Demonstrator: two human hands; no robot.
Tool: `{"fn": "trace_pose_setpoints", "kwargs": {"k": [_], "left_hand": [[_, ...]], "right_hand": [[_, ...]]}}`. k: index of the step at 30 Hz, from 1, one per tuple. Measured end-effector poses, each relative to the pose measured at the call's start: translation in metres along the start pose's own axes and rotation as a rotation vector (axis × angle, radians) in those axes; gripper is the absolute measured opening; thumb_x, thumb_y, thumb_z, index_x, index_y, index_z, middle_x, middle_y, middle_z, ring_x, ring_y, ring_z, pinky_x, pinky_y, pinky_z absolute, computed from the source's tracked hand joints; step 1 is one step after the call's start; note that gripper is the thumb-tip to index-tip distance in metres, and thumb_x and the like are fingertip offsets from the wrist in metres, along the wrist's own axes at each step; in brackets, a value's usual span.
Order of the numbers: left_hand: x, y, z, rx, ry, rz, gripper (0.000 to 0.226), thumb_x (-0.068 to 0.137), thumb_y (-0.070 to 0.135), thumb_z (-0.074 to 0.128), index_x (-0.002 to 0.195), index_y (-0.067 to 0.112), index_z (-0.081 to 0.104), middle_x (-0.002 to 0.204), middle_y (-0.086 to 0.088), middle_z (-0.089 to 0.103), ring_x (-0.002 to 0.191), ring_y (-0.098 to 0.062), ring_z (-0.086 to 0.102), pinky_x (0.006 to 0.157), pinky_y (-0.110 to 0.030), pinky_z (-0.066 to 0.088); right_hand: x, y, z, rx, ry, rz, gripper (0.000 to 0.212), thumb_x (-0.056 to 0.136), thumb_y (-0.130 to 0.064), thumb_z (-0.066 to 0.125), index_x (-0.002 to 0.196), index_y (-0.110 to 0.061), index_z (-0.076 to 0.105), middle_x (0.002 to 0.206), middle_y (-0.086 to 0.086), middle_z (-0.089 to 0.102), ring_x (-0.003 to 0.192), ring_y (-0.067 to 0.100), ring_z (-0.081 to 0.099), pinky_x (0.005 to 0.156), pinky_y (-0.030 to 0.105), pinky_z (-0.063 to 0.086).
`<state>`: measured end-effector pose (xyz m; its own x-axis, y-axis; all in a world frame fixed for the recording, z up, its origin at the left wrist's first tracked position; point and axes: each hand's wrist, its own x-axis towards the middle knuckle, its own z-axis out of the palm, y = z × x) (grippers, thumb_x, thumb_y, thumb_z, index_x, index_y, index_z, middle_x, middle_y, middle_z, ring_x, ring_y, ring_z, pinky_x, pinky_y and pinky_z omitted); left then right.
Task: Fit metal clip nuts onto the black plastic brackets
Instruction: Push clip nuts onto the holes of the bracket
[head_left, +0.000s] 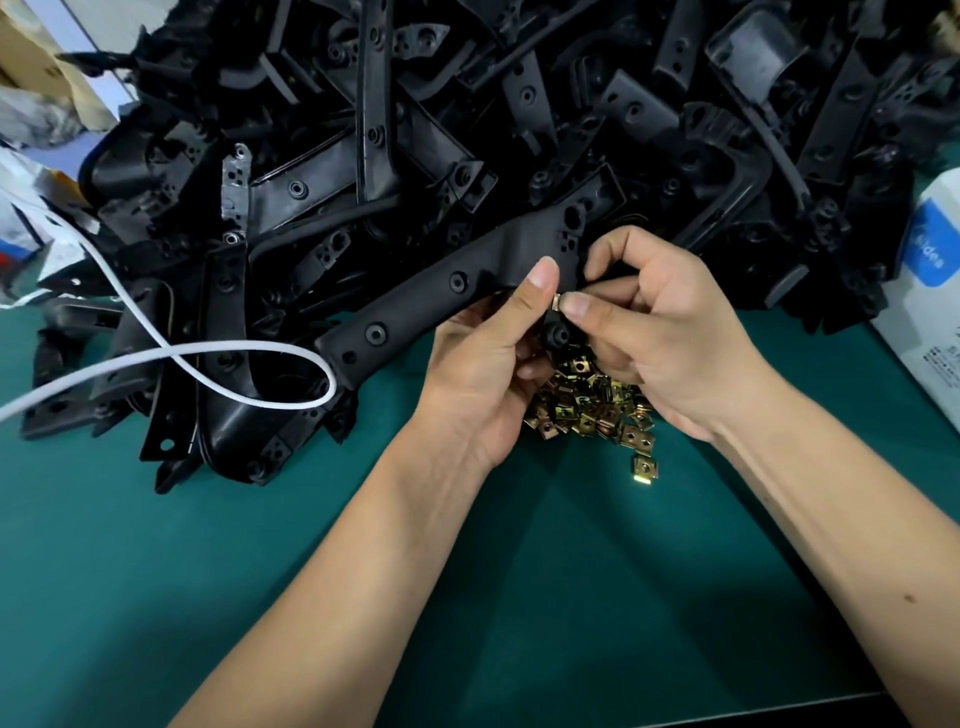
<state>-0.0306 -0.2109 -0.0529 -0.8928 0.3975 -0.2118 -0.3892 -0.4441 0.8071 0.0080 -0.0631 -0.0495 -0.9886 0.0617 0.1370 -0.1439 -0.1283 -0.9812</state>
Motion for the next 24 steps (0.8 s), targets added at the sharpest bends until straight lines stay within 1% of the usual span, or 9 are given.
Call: {"fn": "trace_pose_setpoints", "kwargs": {"k": [2,4,7,9,10,13,17,21,24], "left_hand": [[-0.001,0.001,0.001,0.005,-0.019,0.048,0.021,0.075,0.027,0.082,0.089,0.013,0.073,0.087,-0.004,0.074,0.073,-0.014,0.070,0.061,-0.025,0.051],[0.000,0.004,-0.001,0.039,0.001,0.096,0.038,0.077,0.026,0.082,0.107,0.005,0.074,0.109,-0.014,0.077,0.095,-0.025,0.076,0.075,-0.032,0.060],[0.006,0.013,-0.007,0.100,0.095,0.143,0.053,0.071,0.029,0.082,0.117,0.004,0.074,0.111,-0.014,0.077,0.100,-0.025,0.075,0.082,-0.034,0.061],[0.010,0.020,-0.015,0.116,0.103,0.130,0.032,0.074,0.031,0.079,0.100,0.012,0.079,0.096,-0.008,0.078,0.092,-0.019,0.076,0.084,-0.032,0.061],[0.012,0.022,-0.019,0.097,0.083,0.122,0.016,0.080,0.030,0.077,0.087,0.016,0.080,0.087,-0.004,0.077,0.087,-0.016,0.075,0.083,-0.029,0.061],[0.015,0.027,-0.026,0.032,0.075,0.118,0.026,0.090,0.025,0.075,0.066,0.016,0.081,0.078,-0.002,0.076,0.082,-0.014,0.075,0.077,-0.024,0.060],[0.014,0.026,-0.026,0.018,0.022,0.094,0.028,0.091,0.026,0.074,0.065,0.017,0.080,0.077,-0.001,0.075,0.083,-0.012,0.075,0.077,-0.022,0.058],[0.014,0.024,-0.027,-0.001,-0.030,0.044,0.025,0.091,0.022,0.073,0.067,0.019,0.079,0.078,0.003,0.073,0.088,-0.012,0.075,0.079,-0.022,0.058],[0.014,0.021,-0.025,0.037,-0.077,0.025,0.028,0.095,0.023,0.068,0.070,0.021,0.082,0.083,0.005,0.077,0.090,-0.009,0.074,0.084,-0.020,0.056]], "right_hand": [[0.000,0.000,0.000,-0.004,-0.002,-0.003,0.016,0.100,0.001,0.062,0.101,-0.008,0.049,0.051,-0.005,0.041,0.041,0.010,0.021,0.043,0.020,0.019],[0.001,-0.002,-0.003,-0.043,-0.013,-0.030,0.015,0.100,-0.005,0.065,0.107,-0.006,0.051,0.053,-0.005,0.046,0.040,0.010,0.025,0.043,0.020,0.022],[0.002,-0.005,-0.008,-0.360,0.031,-0.196,0.014,0.100,-0.012,0.066,0.108,-0.005,0.056,0.073,-0.004,0.072,0.043,0.002,0.048,0.048,0.012,0.035],[0.004,-0.006,-0.016,-0.670,0.060,-0.280,0.002,0.099,-0.011,0.066,0.099,-0.011,0.064,0.079,-0.005,0.076,0.053,0.002,0.060,0.054,0.009,0.039],[0.004,-0.006,-0.022,-0.774,0.056,-0.266,0.006,0.098,-0.011,0.068,0.094,-0.016,0.068,0.075,-0.007,0.075,0.054,0.006,0.062,0.054,0.012,0.040],[0.005,-0.009,-0.032,-0.917,-0.096,-0.134,0.011,0.090,-0.019,0.079,0.085,-0.028,0.077,0.072,-0.008,0.072,0.058,0.011,0.062,0.057,0.022,0.047],[0.006,-0.006,-0.031,-1.037,-0.242,-0.026,0.008,0.083,-0.035,0.085,0.084,-0.033,0.077,0.066,-0.007,0.066,0.055,0.007,0.056,0.058,0.026,0.048],[0.005,-0.005,-0.025,-1.032,-0.263,-0.005,0.011,0.085,-0.024,0.084,0.080,-0.029,0.075,0.066,-0.011,0.066,0.054,0.001,0.057,0.057,0.015,0.045],[0.005,-0.004,-0.021,-1.052,-0.258,-0.025,0.012,0.089,-0.021,0.080,0.081,-0.026,0.073,0.072,-0.011,0.066,0.067,0.003,0.062,0.064,0.017,0.046]]}}
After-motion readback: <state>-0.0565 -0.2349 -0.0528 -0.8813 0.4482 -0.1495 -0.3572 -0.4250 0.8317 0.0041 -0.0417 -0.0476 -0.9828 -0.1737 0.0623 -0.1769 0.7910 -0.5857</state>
